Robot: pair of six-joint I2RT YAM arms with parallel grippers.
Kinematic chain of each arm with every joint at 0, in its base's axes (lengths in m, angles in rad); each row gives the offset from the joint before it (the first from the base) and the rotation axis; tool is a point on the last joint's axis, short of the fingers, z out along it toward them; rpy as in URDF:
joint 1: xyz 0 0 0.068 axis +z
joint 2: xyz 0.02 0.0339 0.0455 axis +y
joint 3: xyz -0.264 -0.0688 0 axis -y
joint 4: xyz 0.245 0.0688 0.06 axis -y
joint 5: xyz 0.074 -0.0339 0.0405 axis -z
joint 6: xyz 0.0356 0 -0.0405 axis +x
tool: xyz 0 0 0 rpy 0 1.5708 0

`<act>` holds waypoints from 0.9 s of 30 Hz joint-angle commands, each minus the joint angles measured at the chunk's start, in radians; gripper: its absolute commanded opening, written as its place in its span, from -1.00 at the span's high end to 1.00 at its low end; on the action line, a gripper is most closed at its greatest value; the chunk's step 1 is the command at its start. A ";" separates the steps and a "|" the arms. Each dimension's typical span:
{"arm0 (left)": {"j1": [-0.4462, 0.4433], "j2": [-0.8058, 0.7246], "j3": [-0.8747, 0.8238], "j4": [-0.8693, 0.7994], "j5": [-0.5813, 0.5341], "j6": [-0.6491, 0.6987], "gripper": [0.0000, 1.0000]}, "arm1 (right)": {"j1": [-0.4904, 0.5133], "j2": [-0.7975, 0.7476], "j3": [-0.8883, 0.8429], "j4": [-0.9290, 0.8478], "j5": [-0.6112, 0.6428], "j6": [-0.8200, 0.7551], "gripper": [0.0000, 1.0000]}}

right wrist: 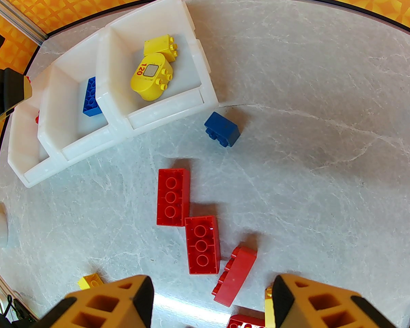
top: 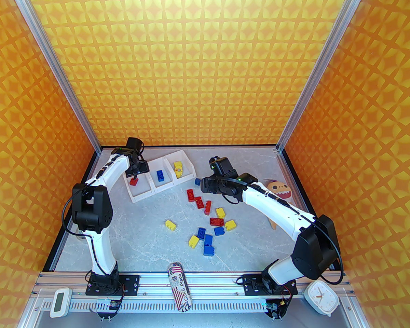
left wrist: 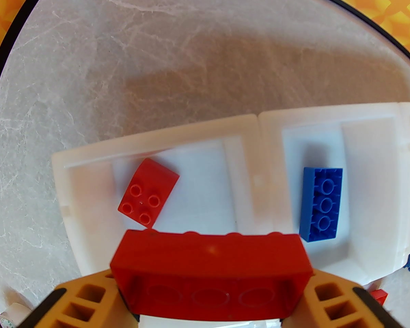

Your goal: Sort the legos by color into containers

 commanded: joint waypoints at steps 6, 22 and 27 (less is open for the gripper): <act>0.019 0.043 0.043 -0.024 -0.008 0.048 -0.23 | 0.002 -0.010 0.002 -0.006 0.011 0.001 -0.24; 0.018 -0.029 0.045 -0.057 0.003 0.056 -0.59 | 0.002 0.010 -0.002 -0.006 0.013 0.001 -0.24; -0.015 -0.151 -0.068 -0.034 0.004 0.044 -0.58 | 0.002 0.001 -0.031 0.000 0.013 -0.012 -0.24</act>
